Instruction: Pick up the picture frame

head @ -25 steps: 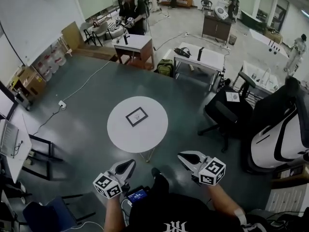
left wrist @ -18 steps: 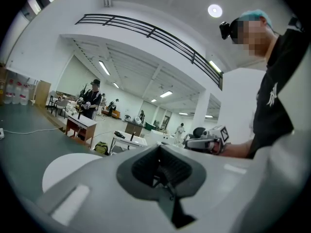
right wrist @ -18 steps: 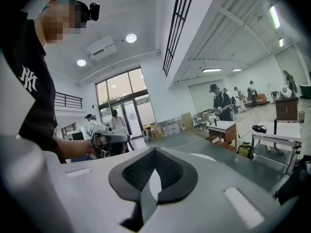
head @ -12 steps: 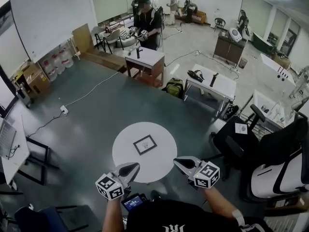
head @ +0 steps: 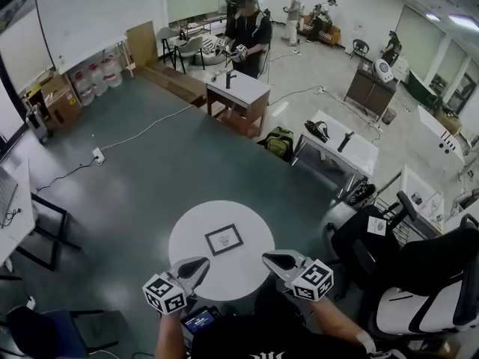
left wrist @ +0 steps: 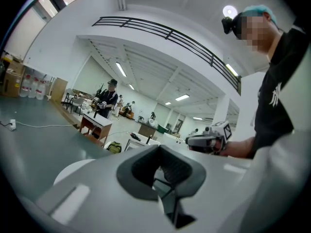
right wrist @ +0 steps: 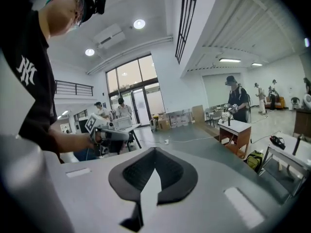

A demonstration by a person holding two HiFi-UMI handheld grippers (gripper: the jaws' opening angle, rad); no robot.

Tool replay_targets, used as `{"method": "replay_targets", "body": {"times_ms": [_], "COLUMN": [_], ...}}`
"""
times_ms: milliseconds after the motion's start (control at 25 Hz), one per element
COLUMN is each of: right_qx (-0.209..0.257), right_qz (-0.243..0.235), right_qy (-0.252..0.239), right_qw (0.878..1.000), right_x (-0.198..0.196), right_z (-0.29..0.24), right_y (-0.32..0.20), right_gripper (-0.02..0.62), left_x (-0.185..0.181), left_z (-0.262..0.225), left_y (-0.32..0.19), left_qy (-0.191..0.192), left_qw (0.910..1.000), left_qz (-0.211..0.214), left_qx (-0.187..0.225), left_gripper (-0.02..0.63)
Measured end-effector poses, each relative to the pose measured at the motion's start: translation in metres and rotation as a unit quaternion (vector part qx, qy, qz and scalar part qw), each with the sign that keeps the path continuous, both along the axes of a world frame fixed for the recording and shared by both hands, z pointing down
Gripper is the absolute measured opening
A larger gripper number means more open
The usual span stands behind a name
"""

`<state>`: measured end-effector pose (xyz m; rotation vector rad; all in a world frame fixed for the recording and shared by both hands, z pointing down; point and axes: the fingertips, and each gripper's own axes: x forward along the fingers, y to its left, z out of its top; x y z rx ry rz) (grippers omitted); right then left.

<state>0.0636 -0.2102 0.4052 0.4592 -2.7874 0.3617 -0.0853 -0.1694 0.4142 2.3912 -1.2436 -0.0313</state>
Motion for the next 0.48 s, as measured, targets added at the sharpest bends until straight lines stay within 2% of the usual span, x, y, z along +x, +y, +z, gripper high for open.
{"method": "replay_targets", "body": {"times_ms": [120,320,480], "right_qx": [0.004,-0.039,-0.058], "right_qz": [-0.023,-0.106,-0.150], "right_qy": [0.022,-0.007,-0.023], "right_qw": [0.999,0.994,0.987], "right_x": [-0.006,-0.026,-0.032], "right_z": [0.022,0.039,0.045], "right_y": [-0.041,-0.096,-0.150], "right_gripper": [0.002,0.006,0.058], "left_x": [-0.004,-0.017,-0.023], "left_z": [0.010,0.025,0.032], "left_y": [-0.038,-0.073,-0.108], "left_qy": [-0.008,-0.016,-0.027], "left_qw": [0.9998,0.9938,0.9845], "left_qz": [-0.017,-0.098,-0.153], "left_qx": [-0.011,-0.051,-0.081], "left_gripper": [0.003,0.003,0.003]}}
